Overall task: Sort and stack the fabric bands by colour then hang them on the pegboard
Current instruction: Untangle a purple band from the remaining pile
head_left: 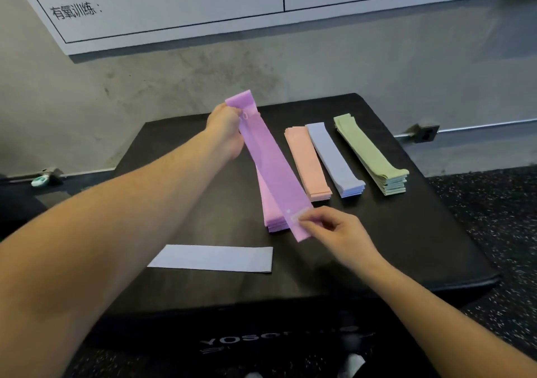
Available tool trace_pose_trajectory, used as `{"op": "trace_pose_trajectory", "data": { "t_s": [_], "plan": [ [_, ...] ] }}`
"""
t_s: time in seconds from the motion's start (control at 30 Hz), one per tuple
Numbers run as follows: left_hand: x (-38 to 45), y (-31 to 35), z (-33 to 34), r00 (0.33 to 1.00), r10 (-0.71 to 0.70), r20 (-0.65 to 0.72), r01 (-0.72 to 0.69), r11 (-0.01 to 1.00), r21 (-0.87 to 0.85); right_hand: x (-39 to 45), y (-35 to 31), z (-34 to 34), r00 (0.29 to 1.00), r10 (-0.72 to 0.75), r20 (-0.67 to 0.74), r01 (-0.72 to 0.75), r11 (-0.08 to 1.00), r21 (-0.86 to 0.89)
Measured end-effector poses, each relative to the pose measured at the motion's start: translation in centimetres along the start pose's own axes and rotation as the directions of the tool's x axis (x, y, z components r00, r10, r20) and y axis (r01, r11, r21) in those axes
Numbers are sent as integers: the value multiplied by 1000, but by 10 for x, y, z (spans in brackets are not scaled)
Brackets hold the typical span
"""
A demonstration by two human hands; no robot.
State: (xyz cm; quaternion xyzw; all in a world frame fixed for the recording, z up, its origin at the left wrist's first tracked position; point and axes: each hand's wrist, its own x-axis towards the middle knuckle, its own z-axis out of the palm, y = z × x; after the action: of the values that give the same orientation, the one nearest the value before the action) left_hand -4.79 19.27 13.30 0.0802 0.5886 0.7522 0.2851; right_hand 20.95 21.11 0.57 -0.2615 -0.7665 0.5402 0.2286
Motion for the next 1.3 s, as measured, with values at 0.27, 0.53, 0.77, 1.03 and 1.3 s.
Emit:
{"op": "trace_pose_trajectory", "data": {
  "t_s": [0.27, 0.53, 0.77, 1.03, 1.3],
  "plan": [
    [63, -20, 10, 1000, 4, -3, -3, 984, 178, 38, 13, -9, 972, -4, 235, 79, 947, -311],
    [121, -63, 8, 998, -41, -40, 54, 906, 420, 88, 27, 13, 852, -432, 295, 519, 632, -575],
    [151, -102, -2, 996, -70, -61, 93, 830, 550, 118, 39, 26, 791, -290, 538, 577, 647, -499],
    [167, -128, -4, 999, -31, -31, 43, 758, 651, 113, 54, 23, 826, -186, 532, 498, 681, -536],
    [168, -134, -10, 996, 82, -25, -45, 747, 663, 147, 22, 19, 960, -186, 211, 264, 854, -448]
  ]
}}
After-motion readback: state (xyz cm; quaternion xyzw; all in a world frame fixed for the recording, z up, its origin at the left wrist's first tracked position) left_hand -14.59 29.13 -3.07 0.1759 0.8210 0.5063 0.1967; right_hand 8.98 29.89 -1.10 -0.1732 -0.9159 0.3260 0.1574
